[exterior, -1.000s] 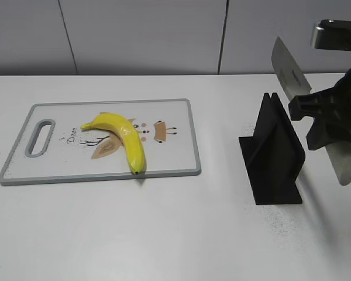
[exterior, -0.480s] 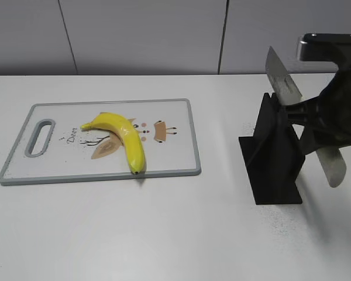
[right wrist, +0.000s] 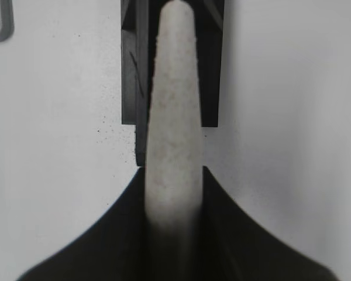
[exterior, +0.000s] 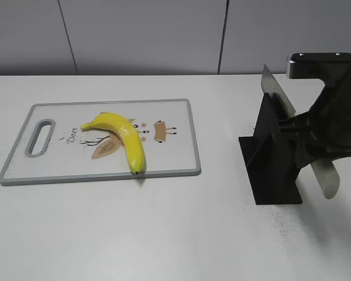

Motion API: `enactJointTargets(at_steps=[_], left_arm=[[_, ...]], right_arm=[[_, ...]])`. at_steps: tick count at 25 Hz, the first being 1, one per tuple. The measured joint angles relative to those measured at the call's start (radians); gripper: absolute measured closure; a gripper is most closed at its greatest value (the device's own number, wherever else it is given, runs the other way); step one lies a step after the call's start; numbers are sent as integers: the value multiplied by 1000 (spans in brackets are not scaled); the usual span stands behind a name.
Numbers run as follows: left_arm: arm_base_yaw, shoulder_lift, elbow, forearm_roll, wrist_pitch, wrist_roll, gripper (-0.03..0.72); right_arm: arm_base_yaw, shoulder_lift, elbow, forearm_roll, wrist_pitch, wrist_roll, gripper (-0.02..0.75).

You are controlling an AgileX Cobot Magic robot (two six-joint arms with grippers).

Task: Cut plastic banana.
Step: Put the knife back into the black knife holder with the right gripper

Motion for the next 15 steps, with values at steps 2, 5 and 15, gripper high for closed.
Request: enactJointTargets(at_steps=[2, 5, 15], left_arm=[[0, 0, 0, 0, 0, 0, 143], [0, 0, 0, 0, 0, 0, 143], [0, 0, 0, 0, 0, 0, 143]], right_arm=[[1, 10, 6, 3, 0, 0, 552], [1, 20, 7, 9, 1, 0, 552], [1, 23, 7, 17, -18, -2, 112]])
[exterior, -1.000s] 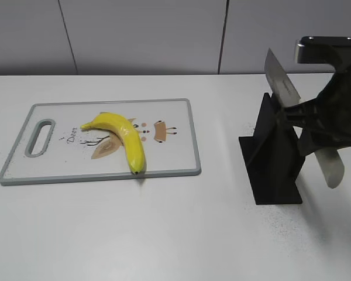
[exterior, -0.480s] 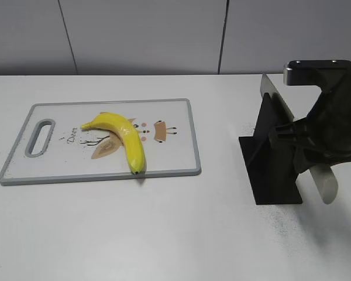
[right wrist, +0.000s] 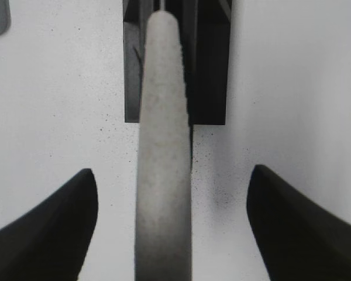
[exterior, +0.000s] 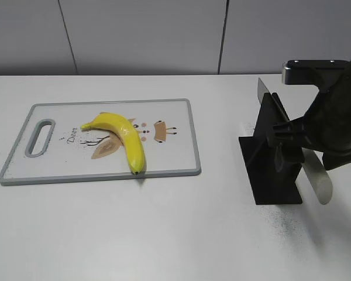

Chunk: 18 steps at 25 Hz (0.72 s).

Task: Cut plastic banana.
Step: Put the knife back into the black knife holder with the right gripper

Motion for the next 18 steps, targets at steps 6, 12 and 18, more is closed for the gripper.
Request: enactJointTargets(at_steps=[6, 12, 18], left_arm=[[0, 0, 0, -1, 0, 0, 143], [0, 0, 0, -1, 0, 0, 143], [0, 0, 0, -1, 0, 0, 143]], right_arm=[[0, -77, -40, 1, 2, -31, 105], [0, -307, -63, 4, 12, -212, 112], [0, -515, -14, 8, 79, -394, 136]])
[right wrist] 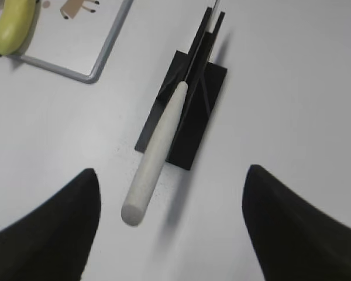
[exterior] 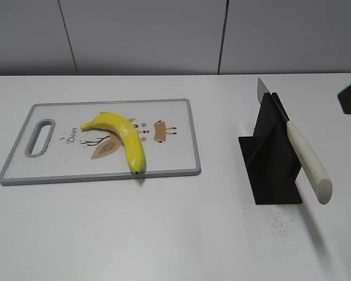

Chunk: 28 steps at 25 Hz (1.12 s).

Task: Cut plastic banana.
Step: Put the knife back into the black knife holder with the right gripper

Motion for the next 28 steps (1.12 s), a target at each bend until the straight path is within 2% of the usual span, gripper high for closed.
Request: enactJointTargets(at_steps=[12, 19, 28], left_arm=[[0, 0, 0, 0, 0, 0, 143], [0, 0, 0, 0, 0, 0, 143], [0, 0, 0, 0, 0, 0, 143]], right_arm=[[0, -461, 363, 9, 27, -19, 143], [0, -712, 432, 8, 114, -20, 145], [0, -899, 455, 7, 156, -20, 145]])
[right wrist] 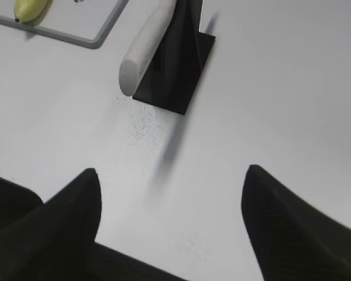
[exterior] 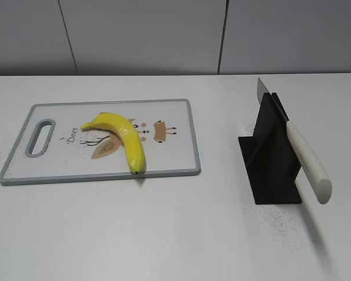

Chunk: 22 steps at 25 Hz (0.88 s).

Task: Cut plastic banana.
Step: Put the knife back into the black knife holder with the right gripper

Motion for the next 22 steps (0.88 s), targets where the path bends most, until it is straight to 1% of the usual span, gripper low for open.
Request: enactJointTargets(at_steps=[5, 9, 12, 18, 22], left_arm=[[0, 0, 0, 0, 0, 0, 143], [0, 0, 0, 0, -1, 0, 143], [0, 0, 0, -1, -1, 0, 143], [0, 0, 0, -1, -1, 0, 143], [0, 0, 0, -1, -1, 0, 143]], right_arm=[[0, -102, 0, 1, 0, 0, 146], [-17, -122, 0, 12, 2, 0, 146], [-75, -122, 0, 30, 2, 0, 146], [-257, -122, 0, 35, 2, 0, 146], [-329, -122, 0, 35, 2, 0, 146]])
